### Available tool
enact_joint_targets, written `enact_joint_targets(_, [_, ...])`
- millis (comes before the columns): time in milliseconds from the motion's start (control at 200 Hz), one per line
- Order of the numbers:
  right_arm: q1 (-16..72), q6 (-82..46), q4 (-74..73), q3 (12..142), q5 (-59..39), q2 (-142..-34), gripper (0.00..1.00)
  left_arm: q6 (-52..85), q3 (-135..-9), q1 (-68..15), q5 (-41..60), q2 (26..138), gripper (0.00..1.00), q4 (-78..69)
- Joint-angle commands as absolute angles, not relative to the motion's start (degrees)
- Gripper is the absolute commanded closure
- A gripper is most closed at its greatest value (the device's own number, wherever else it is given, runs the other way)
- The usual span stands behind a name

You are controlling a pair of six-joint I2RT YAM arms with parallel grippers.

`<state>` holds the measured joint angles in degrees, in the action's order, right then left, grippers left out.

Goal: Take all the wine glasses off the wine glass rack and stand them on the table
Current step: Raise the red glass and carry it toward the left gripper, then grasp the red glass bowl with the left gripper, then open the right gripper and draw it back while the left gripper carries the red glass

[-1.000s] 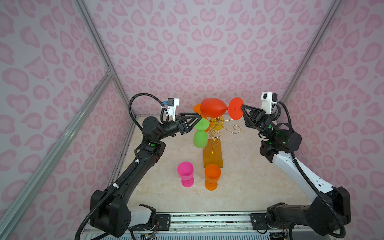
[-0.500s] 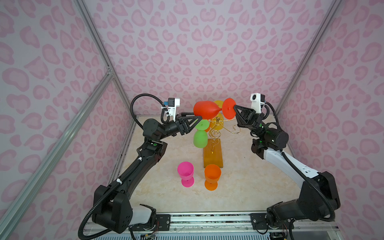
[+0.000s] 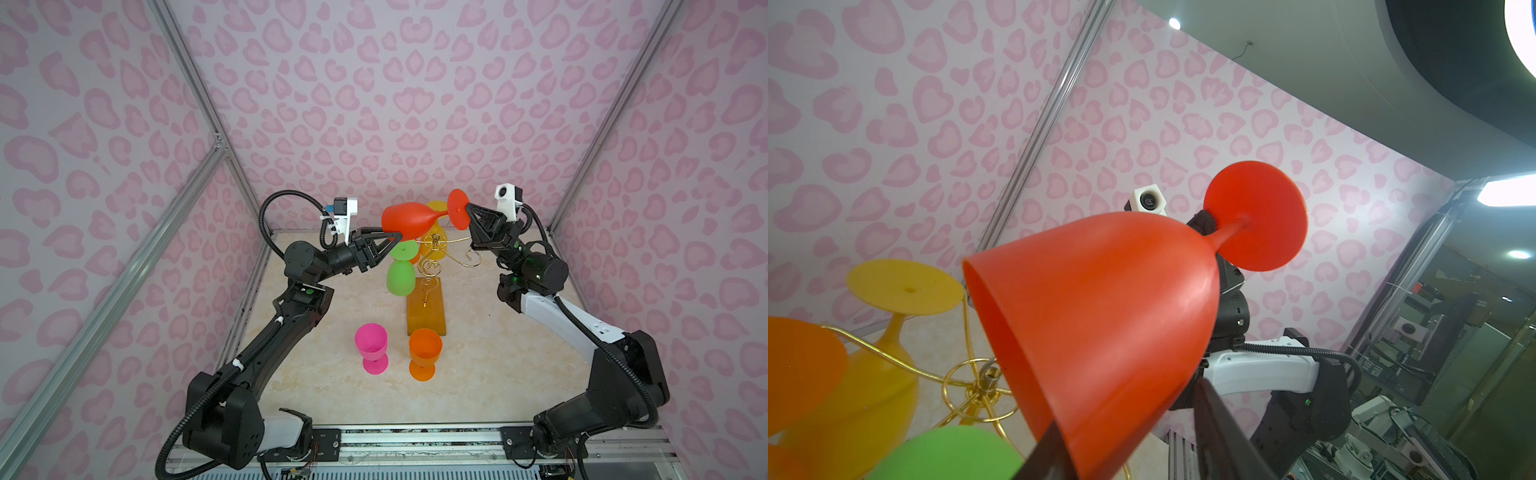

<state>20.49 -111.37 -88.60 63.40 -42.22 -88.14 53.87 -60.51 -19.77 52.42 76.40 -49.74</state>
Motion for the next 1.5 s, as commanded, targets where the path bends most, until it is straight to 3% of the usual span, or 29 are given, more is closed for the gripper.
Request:
enact_joint_targets(0, [20.2,-112.8,-89.4,63.9,-41.7,-89.2,1.0,53.7,-60.3,-19.9,53.5,75.2,0.62,-53.3])
enact_joint_targets(415, [20.2,-116.4,-89.4,66.6,-40.8,-92.7,0.97,53.9,-59.8,-19.9,53.3,72.6,0.77,-52.6])
enact_joint_targets(810, [19.7,-116.4,-89.3,68.1,-41.3,-94.0,0.79,53.8,-59.5,-19.8,52.7,70.6,0.92,-51.6])
enact_joint_targets(1115, [17.9,-114.4,-89.3,68.7,-42.1,-92.9,0.69,51.2,-59.8,-19.8,52.3,65.4,0.96,-47.5])
enact_joint_targets(1305, [16.1,-111.1,-86.7,68.3,-44.2,-90.6,0.68,40.2,-62.8,-19.7,47.5,58.7,0.96,-27.4])
enact_joint_targets(1495, [14.7,-95.4,-69.5,67.5,-50.0,-83.7,0.68,28.1,-68.5,-19.8,34.6,52.4,0.96,0.0])
